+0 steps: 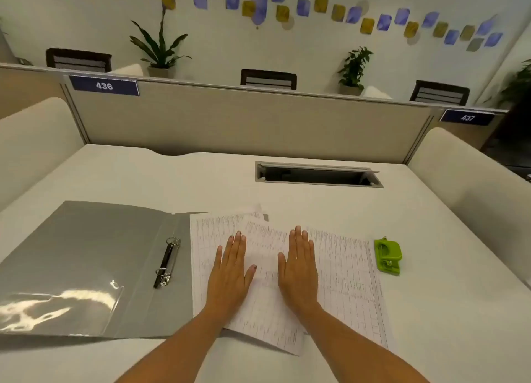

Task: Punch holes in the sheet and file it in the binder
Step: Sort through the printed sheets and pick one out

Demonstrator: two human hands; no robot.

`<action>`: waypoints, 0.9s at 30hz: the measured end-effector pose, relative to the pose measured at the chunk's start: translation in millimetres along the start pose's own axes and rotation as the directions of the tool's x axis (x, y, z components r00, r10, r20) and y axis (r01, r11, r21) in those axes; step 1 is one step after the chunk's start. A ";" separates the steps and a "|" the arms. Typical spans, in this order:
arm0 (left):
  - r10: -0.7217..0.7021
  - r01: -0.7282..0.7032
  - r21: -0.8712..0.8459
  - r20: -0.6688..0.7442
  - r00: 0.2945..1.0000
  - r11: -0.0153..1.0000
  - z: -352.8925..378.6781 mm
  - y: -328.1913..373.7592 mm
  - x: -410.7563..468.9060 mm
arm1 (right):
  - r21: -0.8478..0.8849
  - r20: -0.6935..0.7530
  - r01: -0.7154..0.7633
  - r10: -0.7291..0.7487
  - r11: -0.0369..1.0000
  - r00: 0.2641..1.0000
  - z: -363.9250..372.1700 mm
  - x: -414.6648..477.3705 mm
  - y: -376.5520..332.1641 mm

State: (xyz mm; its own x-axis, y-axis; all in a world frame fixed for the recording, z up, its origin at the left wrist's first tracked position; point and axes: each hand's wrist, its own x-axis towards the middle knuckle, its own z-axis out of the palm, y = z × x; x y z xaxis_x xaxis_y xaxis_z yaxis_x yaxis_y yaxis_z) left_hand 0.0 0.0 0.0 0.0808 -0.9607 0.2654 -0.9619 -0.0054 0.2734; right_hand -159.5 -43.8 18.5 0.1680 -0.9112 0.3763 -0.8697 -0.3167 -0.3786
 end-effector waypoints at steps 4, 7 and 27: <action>-0.122 0.120 0.029 0.091 0.988 0.992 8.2 1.5 -11.3 | -0.031 0.095 -0.147 0.150 0.989 0.984 6.7 -11.0 4.3; -0.154 0.150 0.040 0.145 0.977 0.988 10.2 3.1 -15.2 | -0.093 0.161 -0.178 0.191 0.980 0.968 11.3 -17.7 11.4; -0.263 0.267 -0.040 0.082 0.961 0.963 2.5 12.0 -17.3 | 0.244 0.078 -0.398 0.391 0.884 0.917 -23.6 -20.9 4.7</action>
State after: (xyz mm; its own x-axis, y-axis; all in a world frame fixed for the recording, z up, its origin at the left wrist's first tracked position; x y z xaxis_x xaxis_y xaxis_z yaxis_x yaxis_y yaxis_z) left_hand -13.6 15.8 -3.6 0.3096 -0.9448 0.1071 -0.8940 -0.2508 0.3713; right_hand -178.1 -20.0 28.9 -0.1502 -0.9800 0.1309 -0.7226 0.0184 -0.6910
